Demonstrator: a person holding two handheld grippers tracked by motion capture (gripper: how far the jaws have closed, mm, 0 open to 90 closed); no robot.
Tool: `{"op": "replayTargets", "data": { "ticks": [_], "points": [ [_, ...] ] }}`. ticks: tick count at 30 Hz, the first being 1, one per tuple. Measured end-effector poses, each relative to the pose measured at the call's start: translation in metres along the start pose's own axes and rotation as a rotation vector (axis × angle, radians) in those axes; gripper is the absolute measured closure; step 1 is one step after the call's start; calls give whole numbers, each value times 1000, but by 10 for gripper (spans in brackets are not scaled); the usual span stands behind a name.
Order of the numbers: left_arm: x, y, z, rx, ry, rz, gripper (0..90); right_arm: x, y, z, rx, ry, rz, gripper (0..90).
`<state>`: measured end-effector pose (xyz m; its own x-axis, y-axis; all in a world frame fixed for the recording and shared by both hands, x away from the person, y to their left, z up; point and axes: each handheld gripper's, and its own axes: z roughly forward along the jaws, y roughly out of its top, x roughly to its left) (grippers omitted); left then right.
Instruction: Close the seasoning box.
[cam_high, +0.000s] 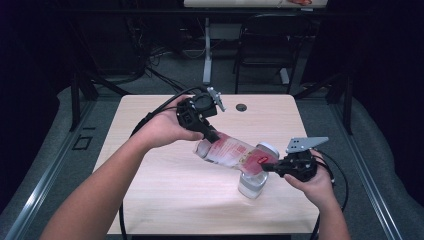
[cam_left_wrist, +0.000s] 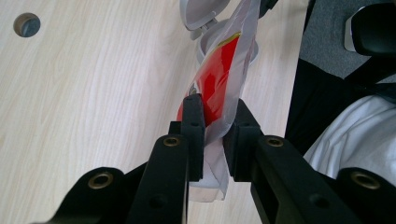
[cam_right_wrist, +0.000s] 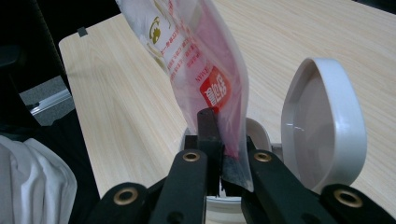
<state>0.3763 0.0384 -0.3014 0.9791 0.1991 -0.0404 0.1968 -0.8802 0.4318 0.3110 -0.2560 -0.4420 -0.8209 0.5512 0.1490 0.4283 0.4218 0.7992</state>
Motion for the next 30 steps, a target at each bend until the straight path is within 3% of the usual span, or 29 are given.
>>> {"op": "replayTargets", "data": {
  "ticks": [30],
  "points": [
    [-2,5,0,-17,5,5,800,-4,-3,0,1,-3,9,894]
  ]
}}
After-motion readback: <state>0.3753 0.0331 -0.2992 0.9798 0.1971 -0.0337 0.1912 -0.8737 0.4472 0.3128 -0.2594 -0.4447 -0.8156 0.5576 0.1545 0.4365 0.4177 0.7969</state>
